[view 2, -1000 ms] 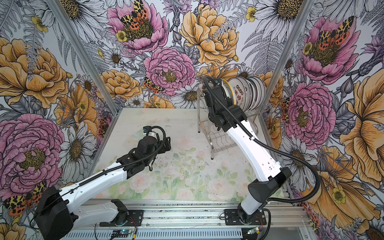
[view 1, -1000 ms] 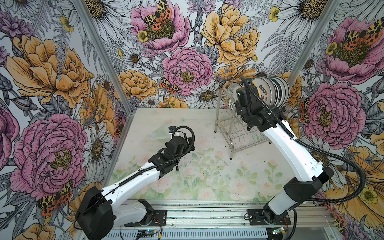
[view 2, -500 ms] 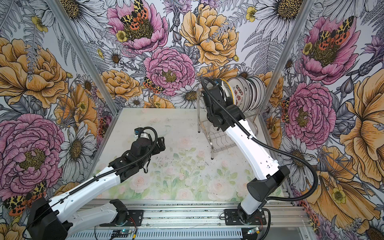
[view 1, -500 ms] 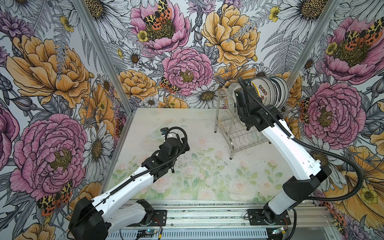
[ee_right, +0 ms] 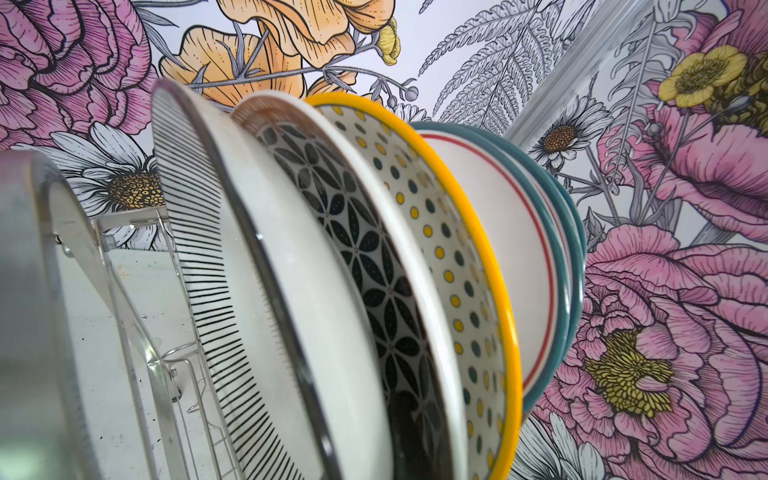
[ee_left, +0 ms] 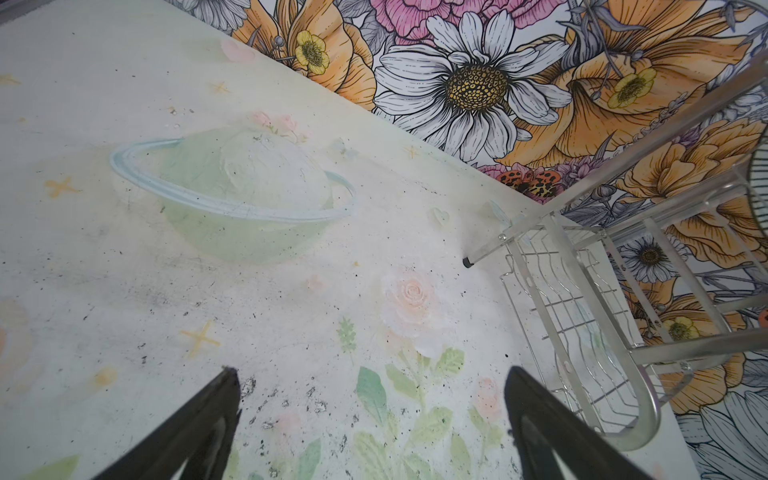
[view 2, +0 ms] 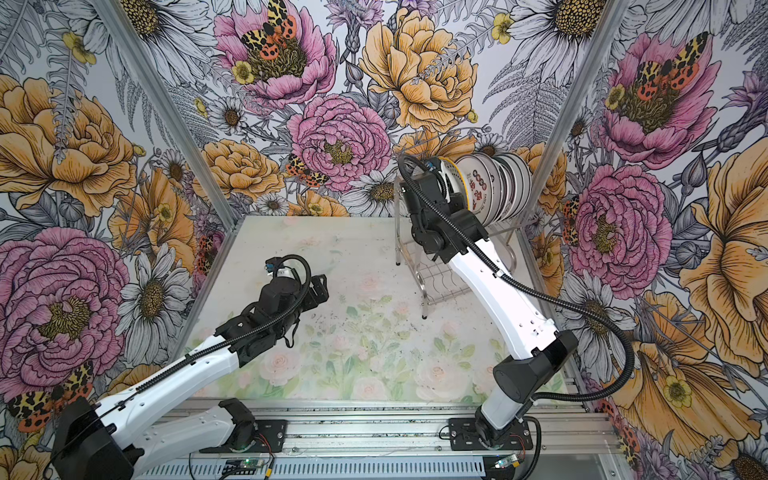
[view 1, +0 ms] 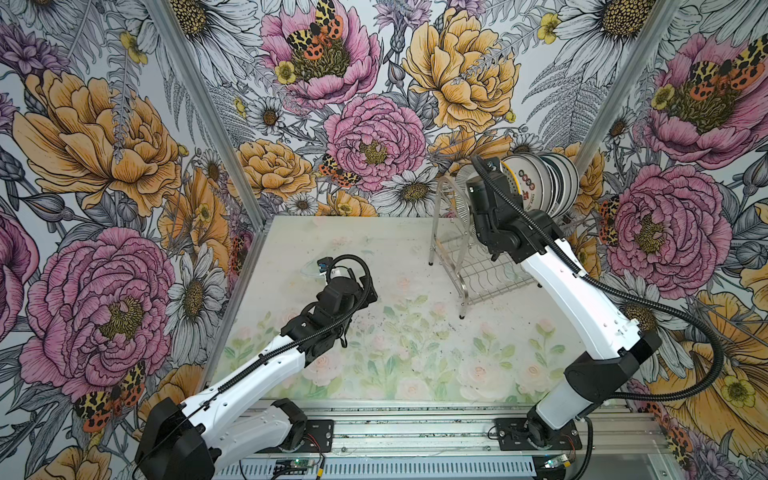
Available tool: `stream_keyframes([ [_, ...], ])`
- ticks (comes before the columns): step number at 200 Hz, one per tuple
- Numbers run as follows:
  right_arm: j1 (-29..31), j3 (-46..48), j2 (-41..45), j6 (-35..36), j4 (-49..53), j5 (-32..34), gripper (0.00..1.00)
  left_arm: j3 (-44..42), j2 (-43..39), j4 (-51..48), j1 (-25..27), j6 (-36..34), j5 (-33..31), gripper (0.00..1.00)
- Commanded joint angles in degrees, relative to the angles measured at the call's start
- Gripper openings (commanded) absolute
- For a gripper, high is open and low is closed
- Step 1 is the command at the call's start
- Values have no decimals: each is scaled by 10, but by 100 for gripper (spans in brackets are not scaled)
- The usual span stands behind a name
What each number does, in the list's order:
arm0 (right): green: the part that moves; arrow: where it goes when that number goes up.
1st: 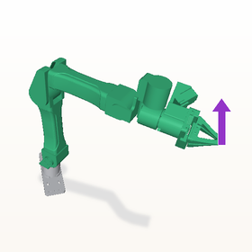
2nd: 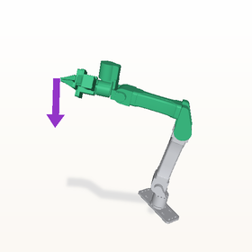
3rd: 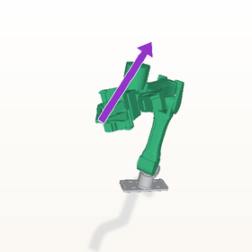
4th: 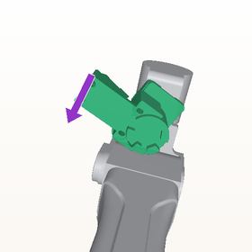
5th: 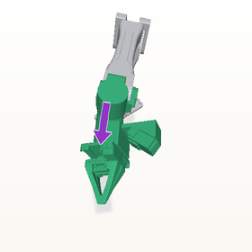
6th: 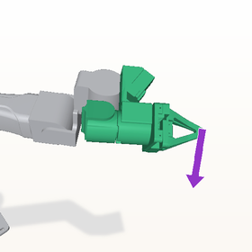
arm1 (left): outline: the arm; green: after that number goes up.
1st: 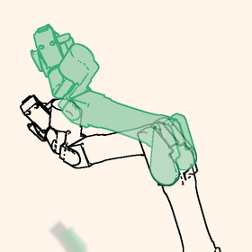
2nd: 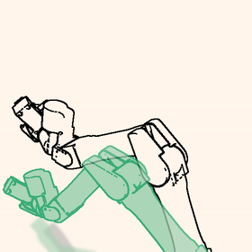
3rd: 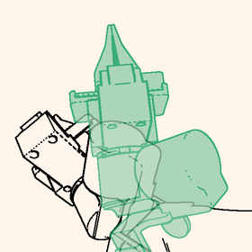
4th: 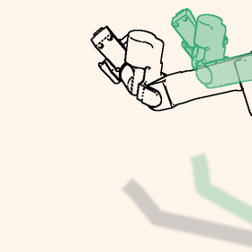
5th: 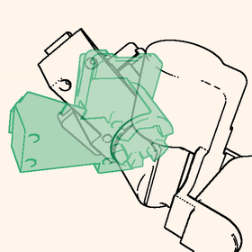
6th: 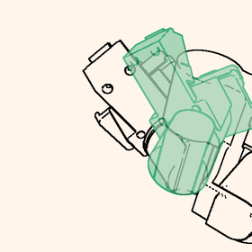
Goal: Unload the plates from the dish rack
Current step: 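Close the right gripper on the striped plate rim and lift it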
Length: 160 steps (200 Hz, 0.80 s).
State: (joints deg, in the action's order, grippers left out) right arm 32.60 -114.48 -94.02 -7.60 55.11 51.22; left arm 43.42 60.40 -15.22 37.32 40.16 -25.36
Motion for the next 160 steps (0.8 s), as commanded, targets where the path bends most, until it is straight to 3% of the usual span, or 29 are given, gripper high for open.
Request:
stream_keyframes([
  [1,8,-10,-5,13,-48,12,0,6,6,-9,-6,14,14,99],
  [97,10,-40,4,68,-101,46,0,15,23,-12,-8,51,19,99],
  [160,10,-41,11,105,-162,61,0,23,40,2,-11,8,72,99],
])
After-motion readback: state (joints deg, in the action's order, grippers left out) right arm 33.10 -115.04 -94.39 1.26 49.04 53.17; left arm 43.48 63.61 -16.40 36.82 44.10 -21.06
